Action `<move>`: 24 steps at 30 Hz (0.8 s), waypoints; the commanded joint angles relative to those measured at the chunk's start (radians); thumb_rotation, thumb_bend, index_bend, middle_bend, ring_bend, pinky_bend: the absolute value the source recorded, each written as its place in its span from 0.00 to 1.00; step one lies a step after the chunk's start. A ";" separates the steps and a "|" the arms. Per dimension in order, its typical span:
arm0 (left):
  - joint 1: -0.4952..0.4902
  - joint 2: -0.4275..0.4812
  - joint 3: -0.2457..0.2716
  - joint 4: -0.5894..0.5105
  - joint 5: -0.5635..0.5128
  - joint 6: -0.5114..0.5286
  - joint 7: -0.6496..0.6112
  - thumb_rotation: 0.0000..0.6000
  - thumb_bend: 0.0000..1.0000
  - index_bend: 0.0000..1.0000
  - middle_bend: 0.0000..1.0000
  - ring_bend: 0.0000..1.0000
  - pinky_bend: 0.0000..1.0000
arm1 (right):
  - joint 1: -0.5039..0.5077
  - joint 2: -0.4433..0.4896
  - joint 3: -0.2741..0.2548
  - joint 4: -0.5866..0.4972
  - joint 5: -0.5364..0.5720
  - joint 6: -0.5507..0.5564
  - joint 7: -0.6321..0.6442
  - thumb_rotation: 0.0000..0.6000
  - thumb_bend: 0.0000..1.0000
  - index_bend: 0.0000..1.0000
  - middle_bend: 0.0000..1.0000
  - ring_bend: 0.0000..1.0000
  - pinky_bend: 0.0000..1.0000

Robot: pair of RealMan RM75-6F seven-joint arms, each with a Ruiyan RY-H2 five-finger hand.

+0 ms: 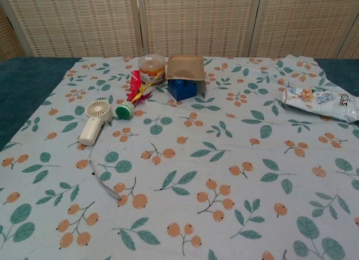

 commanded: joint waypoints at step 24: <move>-0.382 -0.326 -0.200 0.230 -0.245 -0.528 0.024 1.00 0.80 0.00 0.86 0.77 0.99 | 0.025 -0.109 0.046 0.056 0.057 -0.046 -0.099 1.00 0.18 0.00 0.00 0.00 0.00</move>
